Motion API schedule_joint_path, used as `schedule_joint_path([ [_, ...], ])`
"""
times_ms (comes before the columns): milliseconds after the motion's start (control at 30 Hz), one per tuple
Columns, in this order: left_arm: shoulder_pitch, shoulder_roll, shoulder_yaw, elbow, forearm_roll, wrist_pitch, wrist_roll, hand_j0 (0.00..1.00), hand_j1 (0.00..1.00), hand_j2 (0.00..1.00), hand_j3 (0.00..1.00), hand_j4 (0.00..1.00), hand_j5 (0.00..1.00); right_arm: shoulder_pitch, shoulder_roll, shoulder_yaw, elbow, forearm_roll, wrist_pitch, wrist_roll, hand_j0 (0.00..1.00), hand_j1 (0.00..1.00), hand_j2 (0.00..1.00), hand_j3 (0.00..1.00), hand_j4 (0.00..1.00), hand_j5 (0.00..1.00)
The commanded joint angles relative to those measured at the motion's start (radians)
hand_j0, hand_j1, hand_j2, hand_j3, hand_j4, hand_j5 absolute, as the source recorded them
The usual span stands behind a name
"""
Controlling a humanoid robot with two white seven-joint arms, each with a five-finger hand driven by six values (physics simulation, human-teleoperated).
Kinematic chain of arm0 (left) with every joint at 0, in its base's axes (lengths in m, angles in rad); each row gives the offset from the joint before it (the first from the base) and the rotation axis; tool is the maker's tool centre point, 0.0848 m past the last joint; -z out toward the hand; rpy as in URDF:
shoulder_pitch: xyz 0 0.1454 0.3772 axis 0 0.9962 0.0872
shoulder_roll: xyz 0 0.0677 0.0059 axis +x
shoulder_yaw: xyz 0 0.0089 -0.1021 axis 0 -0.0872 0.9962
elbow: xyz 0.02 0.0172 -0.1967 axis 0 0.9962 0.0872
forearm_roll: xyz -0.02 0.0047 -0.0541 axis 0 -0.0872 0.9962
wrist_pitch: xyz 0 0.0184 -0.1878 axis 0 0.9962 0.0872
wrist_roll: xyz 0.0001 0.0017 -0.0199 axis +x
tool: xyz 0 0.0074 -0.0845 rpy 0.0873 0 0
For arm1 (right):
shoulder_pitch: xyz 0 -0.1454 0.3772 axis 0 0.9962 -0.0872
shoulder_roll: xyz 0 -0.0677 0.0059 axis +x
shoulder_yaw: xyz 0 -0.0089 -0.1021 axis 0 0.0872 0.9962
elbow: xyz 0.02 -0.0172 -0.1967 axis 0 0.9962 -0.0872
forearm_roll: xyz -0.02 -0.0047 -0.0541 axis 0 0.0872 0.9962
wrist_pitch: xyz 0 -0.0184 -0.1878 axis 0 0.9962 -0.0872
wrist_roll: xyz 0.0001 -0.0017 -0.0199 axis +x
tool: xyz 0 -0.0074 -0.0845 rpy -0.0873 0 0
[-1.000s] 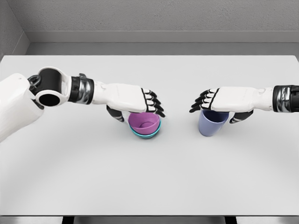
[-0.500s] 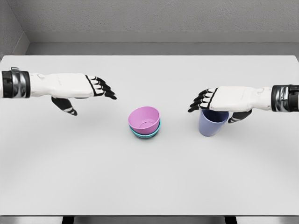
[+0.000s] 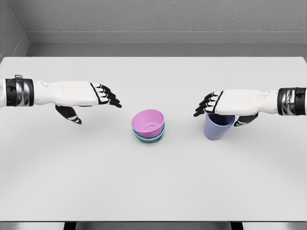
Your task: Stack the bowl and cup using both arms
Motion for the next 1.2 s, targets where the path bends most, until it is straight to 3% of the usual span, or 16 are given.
schedule_joint_path([
  [0, 0.003, 0.0, 0.001, -0.003, 0.006, 0.003, 0.0, 1.0, 1.0, 1.0, 1.0, 1.0, 1.0, 0.0, -0.001, 0.002, 0.0, -0.005, 0.003, 0.0, 0.91, 0.91, 0.91, 0.91, 0.91, 0.91],
  [67, 0.003, 0.002, 0.001, -0.003, 0.006, 0.003, 0.0, 1.0, 1.0, 1.0, 1.0, 1.0, 1.0, 0.0, -0.001, 0.01, 0.0, -0.005, 0.003, 0.0, 0.84, 0.84, 0.84, 0.84, 0.84, 0.84],
  [433, 0.005, 0.003, 0.001, -0.011, 0.006, 0.003, 0.0, 1.0, 1.0, 1.0, 1.0, 1.0, 1.0, -0.003, -0.004, 0.02, 0.0, -0.006, 0.003, 0.0, 0.86, 0.86, 0.86, 0.86, 0.86, 0.86],
  [500, 0.005, 0.003, 0.001, -0.011, 0.006, 0.003, 0.0, 1.0, 1.0, 1.0, 1.0, 1.0, 1.0, -0.006, -0.006, 0.017, 0.0, -0.008, 0.003, 0.0, 0.84, 0.84, 0.84, 0.84, 0.84, 0.84],
  [600, 0.005, 0.005, 0.001, -0.011, 0.006, 0.003, 0.0, 1.0, 1.0, 1.0, 1.0, 1.0, 1.0, -0.009, -0.006, 0.016, 0.0, -0.017, 0.003, 0.0, 0.73, 0.73, 0.73, 0.73, 0.73, 0.73],
  [1167, 0.006, 0.009, 0.002, -0.011, 0.006, 0.003, 0.0, 1.0, 1.0, 1.0, 1.0, 1.0, 1.0, -0.026, -0.001, -0.03, 0.001, -0.023, 0.003, 0.0, 0.66, 0.66, 0.66, 0.66, 0.66, 0.66],
])
